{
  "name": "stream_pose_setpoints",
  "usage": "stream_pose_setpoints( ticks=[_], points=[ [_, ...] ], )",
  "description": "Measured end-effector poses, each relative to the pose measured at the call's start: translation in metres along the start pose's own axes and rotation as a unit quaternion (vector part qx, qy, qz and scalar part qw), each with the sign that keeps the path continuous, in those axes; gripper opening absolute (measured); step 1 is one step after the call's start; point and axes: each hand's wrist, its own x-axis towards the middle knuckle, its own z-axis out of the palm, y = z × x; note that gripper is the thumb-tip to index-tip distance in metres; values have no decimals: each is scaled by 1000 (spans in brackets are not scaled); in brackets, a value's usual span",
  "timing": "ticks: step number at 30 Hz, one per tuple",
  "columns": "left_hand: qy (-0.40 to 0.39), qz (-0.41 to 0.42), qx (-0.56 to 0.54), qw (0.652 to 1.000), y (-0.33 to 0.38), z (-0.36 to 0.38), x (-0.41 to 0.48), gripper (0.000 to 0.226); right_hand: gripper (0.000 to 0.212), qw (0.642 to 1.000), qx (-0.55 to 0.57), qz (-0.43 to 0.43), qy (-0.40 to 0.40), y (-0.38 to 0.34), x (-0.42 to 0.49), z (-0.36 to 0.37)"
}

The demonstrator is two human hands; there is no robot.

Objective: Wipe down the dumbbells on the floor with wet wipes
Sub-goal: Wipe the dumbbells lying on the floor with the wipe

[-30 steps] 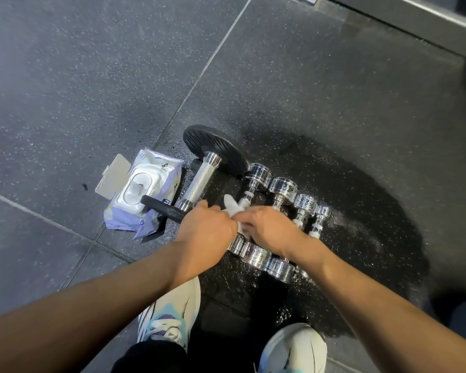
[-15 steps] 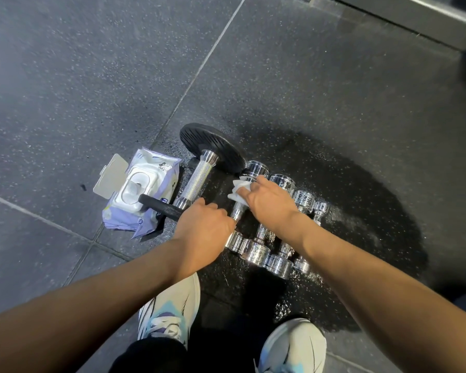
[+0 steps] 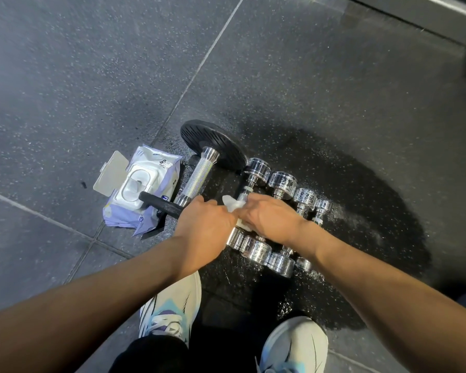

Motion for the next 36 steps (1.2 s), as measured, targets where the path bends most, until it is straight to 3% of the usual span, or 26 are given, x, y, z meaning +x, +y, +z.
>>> stream_pose_setpoints(
  ticks=[3,7,14,18,23,27,30,36],
  points=[
    [1,3,-4,1000,0,-1,0,23,54,996,-25,74,-30,0,7,-16],
    [0,2,-10,1000,0,-1,0,23,73,983,-68,170,-35,10,21,-28],
    [-8,10,11,1000,-1,0,0,27,68,995,-49,79,-49,-8,7,-14],
    [7,4,3,1000,0,0,1,42,32,996,-26,22,-86,-12,0,-7],
    [-12,-4,7,1000,1,-2,1,30,62,993,-53,89,-56,2,5,-15],
    [-13,-3,12,1000,1,-2,1,31,63,981,-63,180,-18,11,13,-11],
    [-14,2,13,1000,0,-2,1,33,65,988,-47,148,-15,1,11,0],
    [-10,-1,5,1000,1,-2,2,40,28,999,0,43,-24,-6,-4,18]
  ],
)
